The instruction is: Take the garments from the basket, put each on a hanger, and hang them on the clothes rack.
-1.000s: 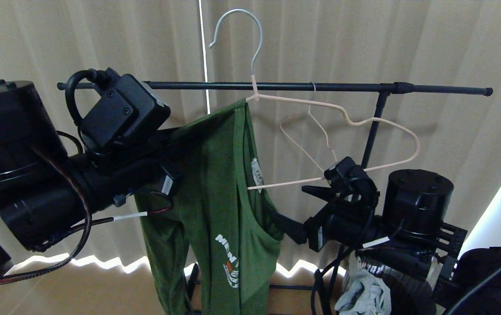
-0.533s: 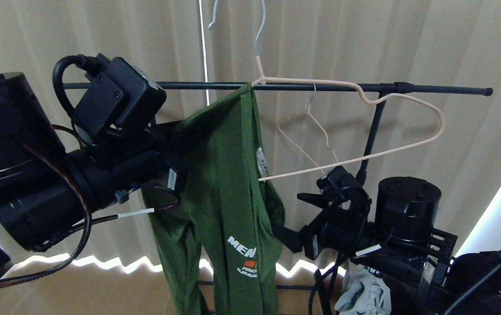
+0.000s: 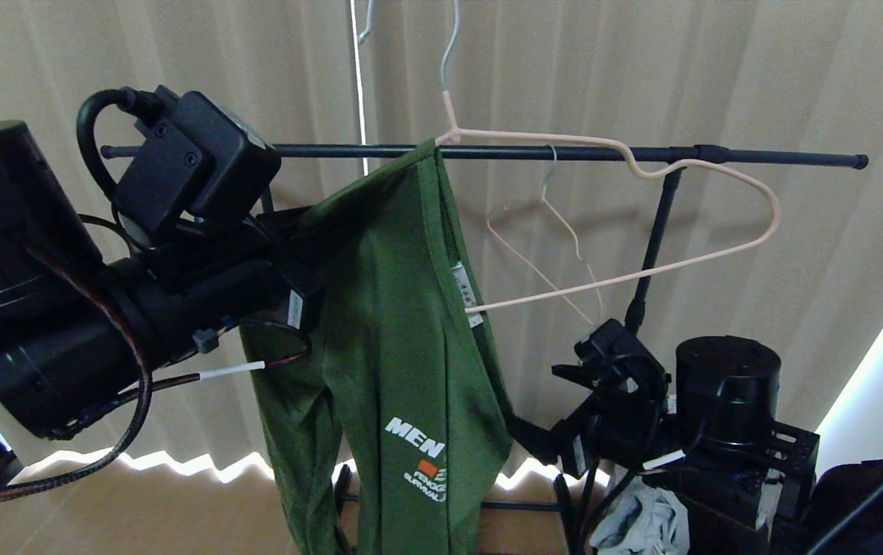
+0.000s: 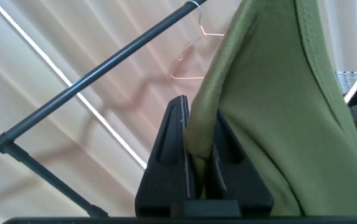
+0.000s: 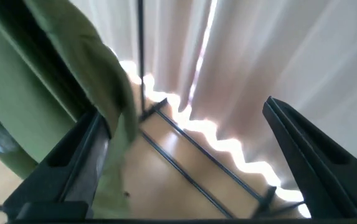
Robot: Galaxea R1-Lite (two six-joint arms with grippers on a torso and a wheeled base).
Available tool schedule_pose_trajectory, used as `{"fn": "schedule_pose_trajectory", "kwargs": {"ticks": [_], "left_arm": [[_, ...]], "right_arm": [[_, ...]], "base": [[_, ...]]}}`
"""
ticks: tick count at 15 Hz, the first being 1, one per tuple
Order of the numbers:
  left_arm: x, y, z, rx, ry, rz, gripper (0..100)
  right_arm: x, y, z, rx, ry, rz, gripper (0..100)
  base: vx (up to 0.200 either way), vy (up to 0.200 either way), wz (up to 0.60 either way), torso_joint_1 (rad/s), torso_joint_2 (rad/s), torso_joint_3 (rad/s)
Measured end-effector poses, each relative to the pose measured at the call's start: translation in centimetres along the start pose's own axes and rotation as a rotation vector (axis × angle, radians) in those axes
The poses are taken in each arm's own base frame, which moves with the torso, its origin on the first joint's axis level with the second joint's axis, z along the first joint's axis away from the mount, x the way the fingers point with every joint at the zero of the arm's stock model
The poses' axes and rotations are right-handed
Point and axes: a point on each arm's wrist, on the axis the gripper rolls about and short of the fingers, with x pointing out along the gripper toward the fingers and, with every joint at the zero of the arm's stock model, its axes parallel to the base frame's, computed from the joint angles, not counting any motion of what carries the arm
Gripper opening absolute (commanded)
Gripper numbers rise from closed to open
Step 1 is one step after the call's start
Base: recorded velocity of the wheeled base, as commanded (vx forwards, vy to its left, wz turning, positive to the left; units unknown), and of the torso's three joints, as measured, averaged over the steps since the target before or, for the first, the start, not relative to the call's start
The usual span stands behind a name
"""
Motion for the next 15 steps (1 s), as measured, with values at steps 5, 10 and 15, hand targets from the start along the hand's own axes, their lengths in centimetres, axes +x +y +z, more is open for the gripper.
{"fn": "schedule_pose_trajectory", "kwargs": {"ticks": [5,10,15], "left_arm": [[-0.4,1.2,-1.6,0.077,0.064,0.049,0],[-1.3,1.8,-4.4,0.177,0.178,0.069,0],[-2.6,1.7,-7.2,0.280,0.294,0.053,0]], "right_arm": [[-1.4,-3.7,-0.3,-0.021,0.009,-0.155,100],[-2.7,-8.1,1.0,-0.039,-0.043,-0.316,100],[-3.2,-9.5,3.0,-0.041,-0.116,-0.365,100]], "base": [[0.000,0.000,0.00,0.000,0.00,0.000],[0.000,0.000,0.00,0.000,0.00,0.000],[0.000,0.000,0.00,0.000,0.00,0.000]]}}
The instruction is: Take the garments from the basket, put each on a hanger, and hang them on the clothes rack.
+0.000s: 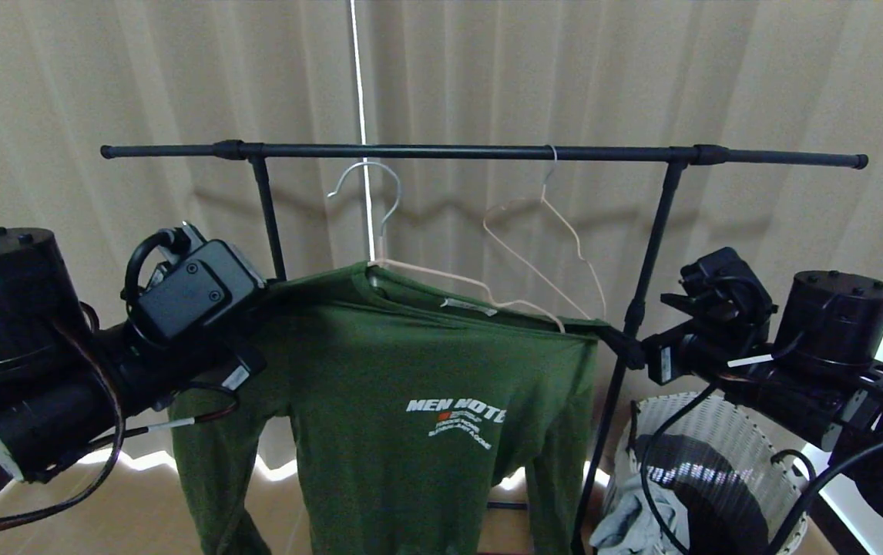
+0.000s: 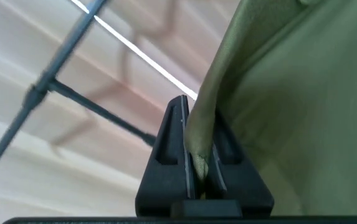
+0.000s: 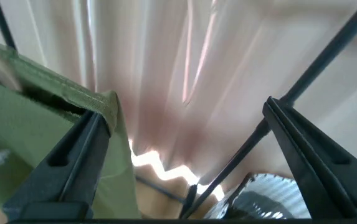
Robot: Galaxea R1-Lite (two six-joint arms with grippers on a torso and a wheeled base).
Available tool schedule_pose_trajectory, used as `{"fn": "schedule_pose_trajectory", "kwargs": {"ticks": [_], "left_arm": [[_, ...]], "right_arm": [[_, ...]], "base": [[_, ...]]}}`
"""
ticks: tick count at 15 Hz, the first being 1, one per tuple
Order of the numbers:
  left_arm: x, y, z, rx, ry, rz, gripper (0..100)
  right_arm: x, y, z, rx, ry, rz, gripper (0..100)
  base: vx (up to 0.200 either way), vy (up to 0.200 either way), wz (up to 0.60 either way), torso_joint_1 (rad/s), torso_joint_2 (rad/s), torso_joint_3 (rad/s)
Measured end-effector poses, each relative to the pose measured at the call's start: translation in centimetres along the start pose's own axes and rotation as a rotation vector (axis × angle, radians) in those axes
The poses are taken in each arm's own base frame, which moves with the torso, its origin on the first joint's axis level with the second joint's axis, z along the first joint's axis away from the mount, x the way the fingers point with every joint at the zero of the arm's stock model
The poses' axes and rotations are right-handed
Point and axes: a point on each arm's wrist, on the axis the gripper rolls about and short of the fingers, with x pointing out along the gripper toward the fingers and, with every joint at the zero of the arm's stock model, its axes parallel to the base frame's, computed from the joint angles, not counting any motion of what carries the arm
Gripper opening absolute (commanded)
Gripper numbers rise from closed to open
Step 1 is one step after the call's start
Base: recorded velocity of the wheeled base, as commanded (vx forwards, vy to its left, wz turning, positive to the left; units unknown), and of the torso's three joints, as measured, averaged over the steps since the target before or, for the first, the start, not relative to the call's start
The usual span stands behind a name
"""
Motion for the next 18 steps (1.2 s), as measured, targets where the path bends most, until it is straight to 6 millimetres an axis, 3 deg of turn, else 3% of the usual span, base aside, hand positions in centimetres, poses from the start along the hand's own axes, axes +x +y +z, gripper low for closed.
{"fn": "schedule_pose_trajectory", "kwargs": {"ticks": [4,12,18], "left_arm": [[0.0,-0.6,-1.0,0.007,0.067,0.006,0],[0.9,-1.4,-0.7,-0.158,0.097,0.014,0],[0.9,-1.9,0.2,-0.159,0.050,-0.003,0]], "right_arm": [[-0.5,0.5,1.2,-0.004,-0.045,0.021,100],[-3.1,6.8,2.8,-0.050,-0.082,0.256,100],[-2.2,8.1,5.7,-0.143,-0.138,0.293,100]], "base": [[0.000,0.000,0.00,0.000,0.00,0.000],[0.000,0.000,0.00,0.000,0.00,0.000],[0.000,0.000,0.00,0.000,0.00,0.000]]}}
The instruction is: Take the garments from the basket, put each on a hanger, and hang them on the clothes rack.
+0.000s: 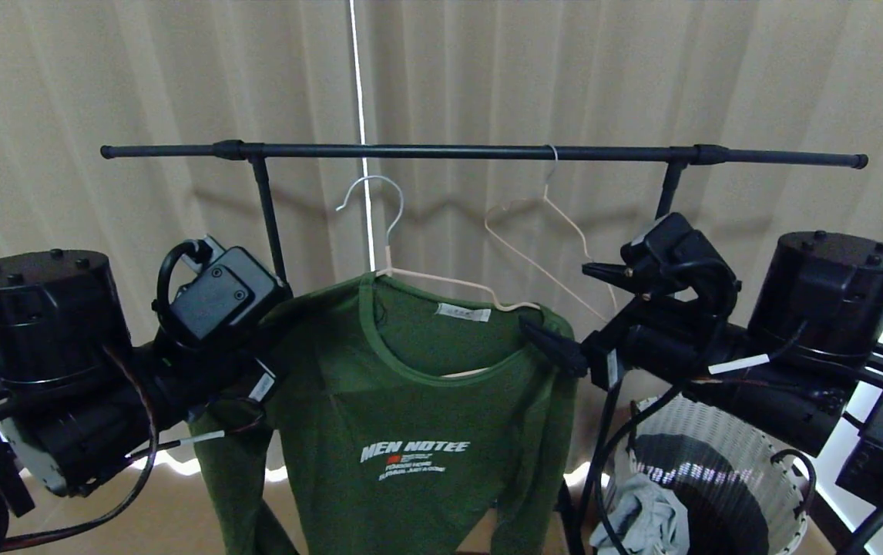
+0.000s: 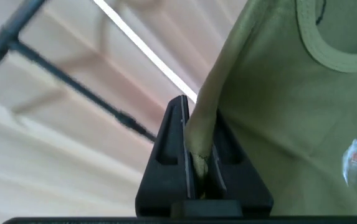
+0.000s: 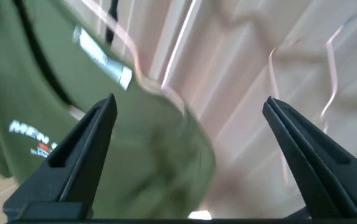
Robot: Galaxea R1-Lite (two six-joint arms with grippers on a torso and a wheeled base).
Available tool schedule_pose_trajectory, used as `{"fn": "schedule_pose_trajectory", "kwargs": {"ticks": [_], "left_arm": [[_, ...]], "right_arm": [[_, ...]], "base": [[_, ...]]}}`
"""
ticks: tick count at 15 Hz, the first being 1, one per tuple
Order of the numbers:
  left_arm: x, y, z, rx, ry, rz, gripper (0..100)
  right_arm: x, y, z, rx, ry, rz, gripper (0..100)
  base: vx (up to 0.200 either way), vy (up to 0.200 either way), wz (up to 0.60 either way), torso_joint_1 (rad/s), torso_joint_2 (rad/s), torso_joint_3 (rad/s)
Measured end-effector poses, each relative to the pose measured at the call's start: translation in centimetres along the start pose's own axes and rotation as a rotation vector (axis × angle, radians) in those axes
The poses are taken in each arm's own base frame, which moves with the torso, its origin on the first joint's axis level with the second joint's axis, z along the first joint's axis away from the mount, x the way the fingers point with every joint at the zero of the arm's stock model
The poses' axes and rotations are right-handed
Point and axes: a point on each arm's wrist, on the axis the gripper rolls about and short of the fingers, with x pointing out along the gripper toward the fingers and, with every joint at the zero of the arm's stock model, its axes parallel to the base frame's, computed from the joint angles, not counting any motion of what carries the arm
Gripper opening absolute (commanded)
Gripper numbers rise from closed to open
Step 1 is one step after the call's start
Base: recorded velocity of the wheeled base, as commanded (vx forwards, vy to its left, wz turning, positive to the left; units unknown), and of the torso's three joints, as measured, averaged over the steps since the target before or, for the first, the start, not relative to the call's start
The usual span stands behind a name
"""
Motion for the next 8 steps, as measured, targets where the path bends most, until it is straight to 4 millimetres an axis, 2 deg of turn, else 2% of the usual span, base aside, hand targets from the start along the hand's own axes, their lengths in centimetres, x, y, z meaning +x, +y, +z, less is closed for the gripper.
{"fn": "schedule_pose_trajectory", "kwargs": {"ticks": [5,8], "left_arm": [[-0.2,-1.0,0.9,0.007,-0.057,-0.022,0],[-0.2,-1.5,0.9,0.015,-0.060,-0.045,0]], "right_arm": [[2.7,-0.3,1.6,-0.077,-0.026,-0.016,100],[3.8,-0.4,1.5,-0.103,0.007,-0.017,100]], "base": [[0.000,0.000,0.00,0.000,0.00,0.000],[0.000,0.000,0.00,0.000,0.00,0.000]]}}
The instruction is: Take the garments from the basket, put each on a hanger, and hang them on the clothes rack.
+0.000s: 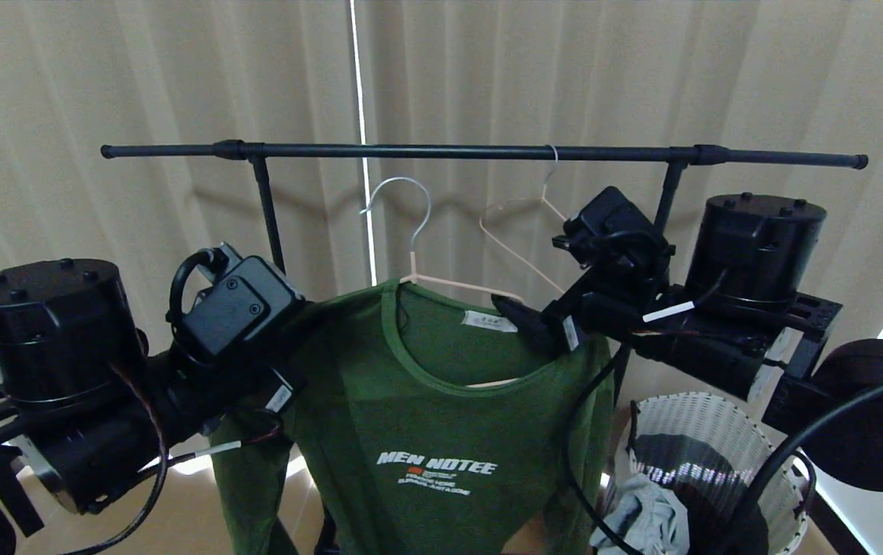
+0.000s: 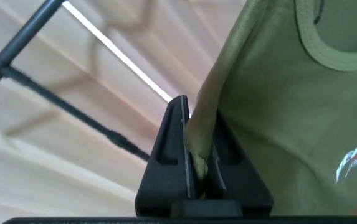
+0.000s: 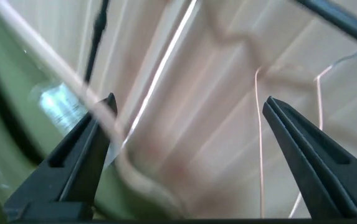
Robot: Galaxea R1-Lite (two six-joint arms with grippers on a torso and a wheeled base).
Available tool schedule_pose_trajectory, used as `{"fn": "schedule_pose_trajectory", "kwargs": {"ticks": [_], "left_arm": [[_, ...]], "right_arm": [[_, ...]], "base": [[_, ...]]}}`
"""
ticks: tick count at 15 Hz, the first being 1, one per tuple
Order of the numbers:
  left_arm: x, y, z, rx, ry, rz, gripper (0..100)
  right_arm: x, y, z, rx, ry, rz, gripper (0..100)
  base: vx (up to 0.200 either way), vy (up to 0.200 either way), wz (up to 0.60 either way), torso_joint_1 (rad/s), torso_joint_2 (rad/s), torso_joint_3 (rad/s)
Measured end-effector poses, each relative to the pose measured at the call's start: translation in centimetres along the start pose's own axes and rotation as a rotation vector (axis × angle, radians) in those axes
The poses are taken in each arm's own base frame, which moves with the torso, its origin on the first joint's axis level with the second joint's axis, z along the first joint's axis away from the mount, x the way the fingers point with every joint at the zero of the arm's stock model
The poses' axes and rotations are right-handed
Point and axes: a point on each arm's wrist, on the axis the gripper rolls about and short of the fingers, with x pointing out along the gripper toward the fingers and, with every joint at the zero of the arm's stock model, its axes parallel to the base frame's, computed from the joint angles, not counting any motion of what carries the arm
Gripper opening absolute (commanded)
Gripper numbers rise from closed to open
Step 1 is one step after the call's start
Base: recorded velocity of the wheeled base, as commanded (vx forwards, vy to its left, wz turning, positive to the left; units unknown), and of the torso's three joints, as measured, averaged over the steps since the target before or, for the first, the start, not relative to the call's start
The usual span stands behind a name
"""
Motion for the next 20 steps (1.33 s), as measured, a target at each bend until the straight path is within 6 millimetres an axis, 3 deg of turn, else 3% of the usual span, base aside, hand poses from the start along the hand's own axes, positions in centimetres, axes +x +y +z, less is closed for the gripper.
{"fn": "schedule_pose_trajectory", "kwargs": {"ticks": [5,6,17,18,20], "left_arm": [[-0.04,-0.61,0.41,0.008,-0.018,-0.025,0],[-0.05,-0.65,0.41,0.008,-0.018,-0.026,0],[0.23,-0.84,0.23,0.002,-0.010,-0.036,0],[0.20,-0.84,0.20,0.000,-0.009,-0.036,100],[0.10,-0.78,0.03,-0.004,0.001,-0.031,100]], "right_arm": [[0.78,0.08,-0.15,-0.066,0.017,-0.004,100],[0.82,0.11,-0.20,-0.068,0.018,-0.003,0],[0.82,0.82,-0.30,-0.071,0.020,0.018,0],[0.78,0.84,-0.35,-0.070,0.020,0.018,0],[0.49,0.70,-0.63,-0.068,0.029,0.007,0]], "base": [[0.000,0.000,0.00,0.000,0.00,0.000],[0.000,0.000,0.00,0.000,0.00,0.000],[0.000,0.000,0.00,0.000,0.00,0.000],[0.000,0.000,0.00,0.000,0.00,0.000],[0.000,0.000,0.00,0.000,0.00,0.000]]}}
